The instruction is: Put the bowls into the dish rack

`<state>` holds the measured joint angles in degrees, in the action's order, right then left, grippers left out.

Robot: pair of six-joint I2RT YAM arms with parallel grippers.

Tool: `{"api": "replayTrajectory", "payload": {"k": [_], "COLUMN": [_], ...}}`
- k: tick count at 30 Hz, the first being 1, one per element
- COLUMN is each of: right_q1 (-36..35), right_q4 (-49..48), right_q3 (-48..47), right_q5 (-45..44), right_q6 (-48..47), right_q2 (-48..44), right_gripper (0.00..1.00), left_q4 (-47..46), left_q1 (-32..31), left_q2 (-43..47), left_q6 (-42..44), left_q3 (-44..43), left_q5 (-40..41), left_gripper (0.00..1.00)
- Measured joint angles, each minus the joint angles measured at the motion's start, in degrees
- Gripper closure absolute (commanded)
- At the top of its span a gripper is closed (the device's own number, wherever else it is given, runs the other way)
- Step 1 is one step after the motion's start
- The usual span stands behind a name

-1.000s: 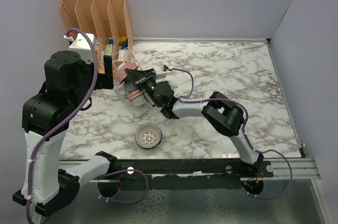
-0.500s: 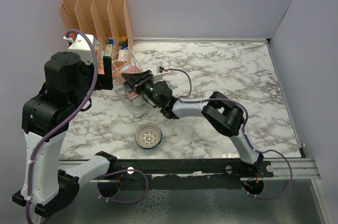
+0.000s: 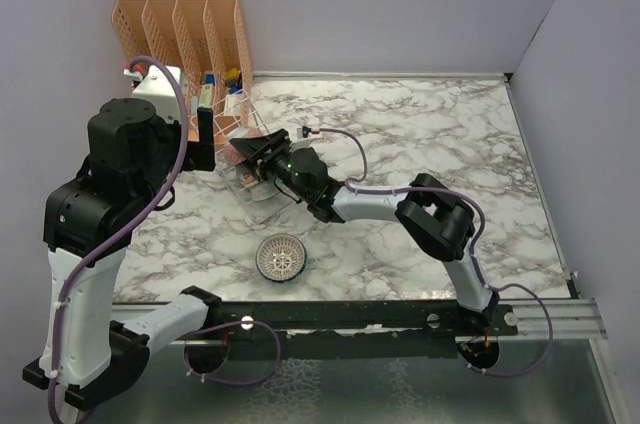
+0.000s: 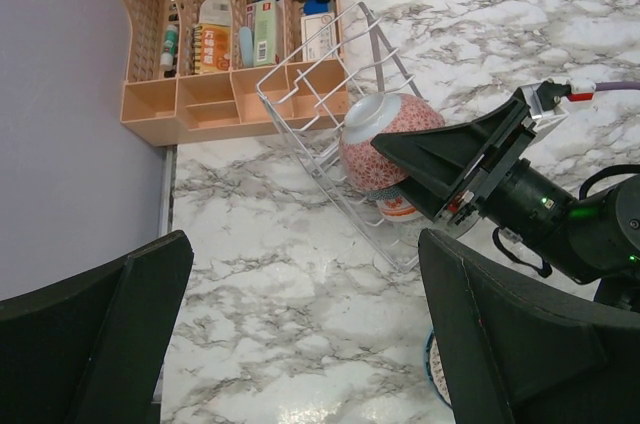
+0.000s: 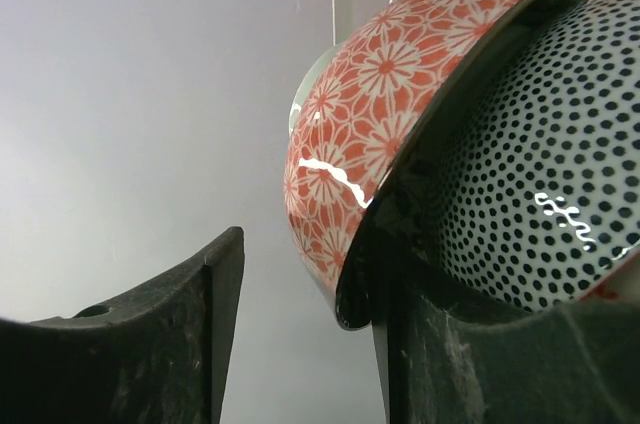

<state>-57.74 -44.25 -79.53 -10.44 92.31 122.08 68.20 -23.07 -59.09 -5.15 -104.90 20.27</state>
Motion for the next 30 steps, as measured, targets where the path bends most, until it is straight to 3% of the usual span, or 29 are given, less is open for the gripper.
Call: {"api": "replayTrajectory", "payload": {"k": [17,30], "right_q1": [0.3,3.0], "right_q4": [6.2,20.7], "right_q3": [0.0,-7.8], "right_q5": [0.0,1.9], "right_q6": [3.5,1.9], "right_q2": [-2.3,-3.2], "right_gripper": [0.45,0.44], "left_q4": [0.0,-0.4], "left_q1": [-0.8,-1.3], "left_q2": [-0.3,-0.3], "left_q6": [0.9,1.4], "left_q3": [0.0,0.3], "left_q5": [1.3,2.4], "left_gripper": [0.01,0.01]}}
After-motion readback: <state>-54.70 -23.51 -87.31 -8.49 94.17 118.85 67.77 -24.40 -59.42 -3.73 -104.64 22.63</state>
